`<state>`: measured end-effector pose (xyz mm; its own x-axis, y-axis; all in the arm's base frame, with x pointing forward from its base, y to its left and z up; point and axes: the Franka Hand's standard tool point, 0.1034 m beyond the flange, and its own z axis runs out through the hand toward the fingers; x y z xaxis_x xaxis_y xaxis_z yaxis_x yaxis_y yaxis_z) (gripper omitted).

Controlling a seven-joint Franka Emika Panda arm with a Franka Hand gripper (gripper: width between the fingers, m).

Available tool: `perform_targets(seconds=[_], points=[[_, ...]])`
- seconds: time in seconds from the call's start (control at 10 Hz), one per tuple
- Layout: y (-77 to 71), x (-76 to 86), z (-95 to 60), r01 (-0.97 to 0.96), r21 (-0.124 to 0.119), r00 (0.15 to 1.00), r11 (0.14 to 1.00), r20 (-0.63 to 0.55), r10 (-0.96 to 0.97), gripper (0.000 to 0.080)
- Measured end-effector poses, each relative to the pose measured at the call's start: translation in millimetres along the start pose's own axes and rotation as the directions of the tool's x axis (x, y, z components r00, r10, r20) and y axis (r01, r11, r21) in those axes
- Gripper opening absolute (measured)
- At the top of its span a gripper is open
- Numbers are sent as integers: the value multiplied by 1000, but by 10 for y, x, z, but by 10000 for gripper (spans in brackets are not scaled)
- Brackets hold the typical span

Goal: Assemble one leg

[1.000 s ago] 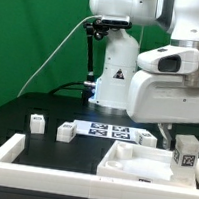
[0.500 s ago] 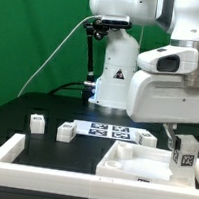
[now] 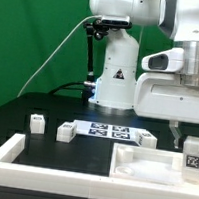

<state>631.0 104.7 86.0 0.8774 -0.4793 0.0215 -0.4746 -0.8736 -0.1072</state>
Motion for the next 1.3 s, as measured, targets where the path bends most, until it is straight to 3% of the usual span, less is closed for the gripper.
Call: perform_targets(seconds=[0.3,0.6,0.9,1.1,1.2,1.3], points=[[-7,-11,6,-351,0,936,936,-3,351,292],[-4,-51,11,-668,-20,744,744,-10,668,292],[-2,-71,13,-840,-25,543,542,0,840,292],[-1,-73,19,-827,-25,561,561,1,828,292],[0,-60,18,-781,-19,624,624,2,781,527],[-24,-58,19,-747,-8,665,665,0,747,527]])
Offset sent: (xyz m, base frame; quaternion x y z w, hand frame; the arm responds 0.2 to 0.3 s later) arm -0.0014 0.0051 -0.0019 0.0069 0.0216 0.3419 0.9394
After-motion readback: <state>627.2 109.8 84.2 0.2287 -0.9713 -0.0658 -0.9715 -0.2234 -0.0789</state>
